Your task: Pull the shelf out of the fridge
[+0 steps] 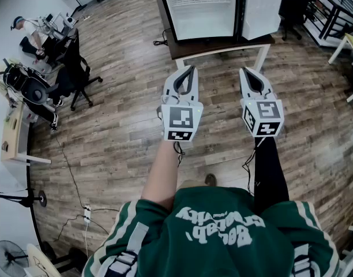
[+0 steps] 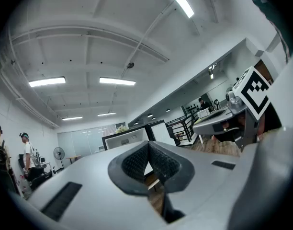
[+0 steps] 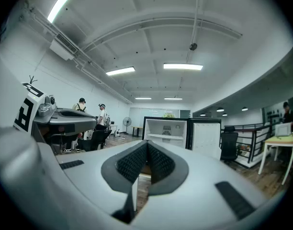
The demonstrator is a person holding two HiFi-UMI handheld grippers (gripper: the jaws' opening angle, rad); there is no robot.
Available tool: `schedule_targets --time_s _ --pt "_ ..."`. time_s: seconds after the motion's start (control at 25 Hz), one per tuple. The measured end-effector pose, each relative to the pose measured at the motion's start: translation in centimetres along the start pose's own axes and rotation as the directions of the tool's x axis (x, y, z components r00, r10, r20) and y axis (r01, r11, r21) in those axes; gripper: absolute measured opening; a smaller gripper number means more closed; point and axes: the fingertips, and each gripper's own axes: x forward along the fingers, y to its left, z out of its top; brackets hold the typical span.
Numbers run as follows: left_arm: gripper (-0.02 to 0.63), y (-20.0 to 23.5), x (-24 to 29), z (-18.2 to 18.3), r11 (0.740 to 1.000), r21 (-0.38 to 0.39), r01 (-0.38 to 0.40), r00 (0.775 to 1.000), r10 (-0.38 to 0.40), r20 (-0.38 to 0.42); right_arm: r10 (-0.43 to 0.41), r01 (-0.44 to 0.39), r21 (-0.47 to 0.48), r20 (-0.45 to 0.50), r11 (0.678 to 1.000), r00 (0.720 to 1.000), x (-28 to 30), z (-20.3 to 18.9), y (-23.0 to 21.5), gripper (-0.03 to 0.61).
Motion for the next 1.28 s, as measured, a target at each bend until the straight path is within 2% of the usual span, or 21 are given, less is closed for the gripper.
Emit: schedule_targets --time_s 0.76,1.0,1.28 --pt "0.015 0.5 -0.8 -0.3 1.0 0.006 -0.018 0.999 0.018 -0.026 0.018 -0.018 -0.002 0.004 1.0 1.0 0.1 -0.2 0.9 0.008" --pt "0.015 2.2 0.3 -1.4 1.0 -0.001 -0.028 0.999 0.028 -0.034 0.025 -0.025 0.0 -0.003 1.0 1.0 2.1 -0.5 1.2 0.009" --pt "0.015 4.7 4.2 -2.9 1.0 -0.008 -0.019 0.999 0.019 -0.029 0.011 -0.011 0.002 -0.009 1.0 1.0 6.8 -0.7 0.3 0.008"
